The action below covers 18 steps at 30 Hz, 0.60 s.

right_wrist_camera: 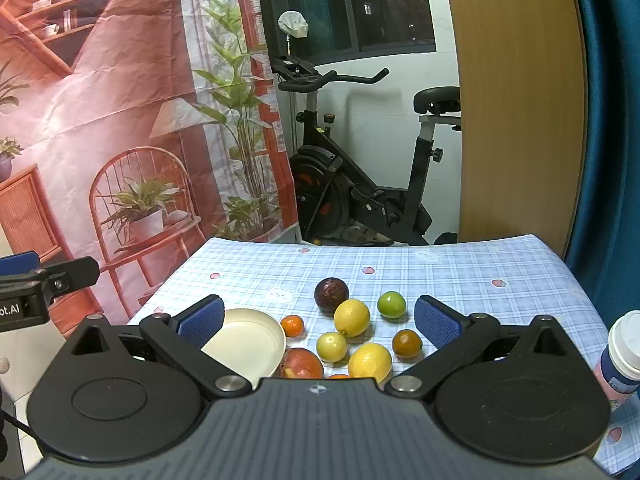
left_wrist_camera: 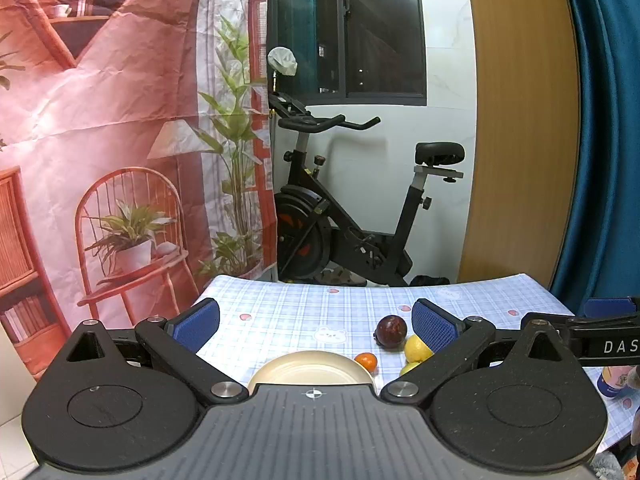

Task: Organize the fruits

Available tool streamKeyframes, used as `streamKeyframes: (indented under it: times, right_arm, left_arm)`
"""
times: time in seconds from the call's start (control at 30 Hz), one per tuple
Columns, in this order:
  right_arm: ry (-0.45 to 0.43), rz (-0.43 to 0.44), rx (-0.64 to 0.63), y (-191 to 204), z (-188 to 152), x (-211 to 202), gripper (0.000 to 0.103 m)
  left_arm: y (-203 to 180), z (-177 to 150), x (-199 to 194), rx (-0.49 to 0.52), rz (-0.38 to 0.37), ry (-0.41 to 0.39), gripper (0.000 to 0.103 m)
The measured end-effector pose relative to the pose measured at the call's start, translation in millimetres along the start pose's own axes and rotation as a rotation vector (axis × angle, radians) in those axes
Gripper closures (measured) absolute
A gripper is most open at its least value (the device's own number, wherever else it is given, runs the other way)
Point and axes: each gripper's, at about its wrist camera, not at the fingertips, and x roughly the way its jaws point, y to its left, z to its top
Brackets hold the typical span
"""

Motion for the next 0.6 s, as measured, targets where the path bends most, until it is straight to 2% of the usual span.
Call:
streamKeyframes:
  times: [0.6]
  right_arm:
    - [-0.005, -0.01, 0.003, 0.9, 2.3, -0.6, 0.0]
  left_arm:
    - [3.1, -0.5, 3.9, 0.025, -0.003, 0.046, 0.0]
